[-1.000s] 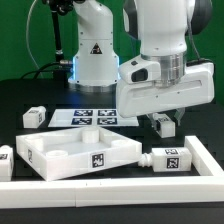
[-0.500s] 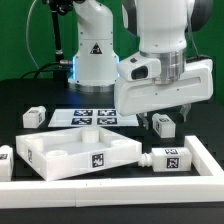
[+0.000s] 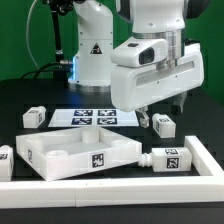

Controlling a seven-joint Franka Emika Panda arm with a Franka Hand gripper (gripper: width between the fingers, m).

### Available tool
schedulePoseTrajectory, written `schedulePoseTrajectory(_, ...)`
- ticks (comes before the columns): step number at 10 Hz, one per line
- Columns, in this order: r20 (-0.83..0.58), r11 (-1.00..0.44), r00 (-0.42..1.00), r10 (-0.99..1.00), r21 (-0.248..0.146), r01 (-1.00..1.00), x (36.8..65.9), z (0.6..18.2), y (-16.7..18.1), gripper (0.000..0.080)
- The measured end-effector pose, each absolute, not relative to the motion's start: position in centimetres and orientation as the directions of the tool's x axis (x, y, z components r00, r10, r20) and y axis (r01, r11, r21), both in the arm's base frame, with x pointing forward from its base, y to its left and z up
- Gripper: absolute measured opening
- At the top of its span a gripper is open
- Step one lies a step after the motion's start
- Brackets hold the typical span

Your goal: Assemble one leg

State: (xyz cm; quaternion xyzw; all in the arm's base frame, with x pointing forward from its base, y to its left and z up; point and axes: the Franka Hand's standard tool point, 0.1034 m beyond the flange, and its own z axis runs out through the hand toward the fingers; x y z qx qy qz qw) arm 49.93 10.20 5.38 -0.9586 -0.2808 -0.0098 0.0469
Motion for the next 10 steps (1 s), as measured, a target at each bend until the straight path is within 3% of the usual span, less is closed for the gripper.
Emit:
schedulePoseTrajectory(4,0.042,-0.816,0.820,0.571,-0.081,0.572,50.2,5.4,9.9,0.0649)
schedulePoseTrajectory(7,0.095,-0.639,0.640,0.763,-0.042,0.768,55.2,6.4,8.7,0.0649)
schedulePoseTrajectory(10,0.105,-0.623,0.623,0.775,-0.034,0.782,55.6,6.2,10.2,0.0649)
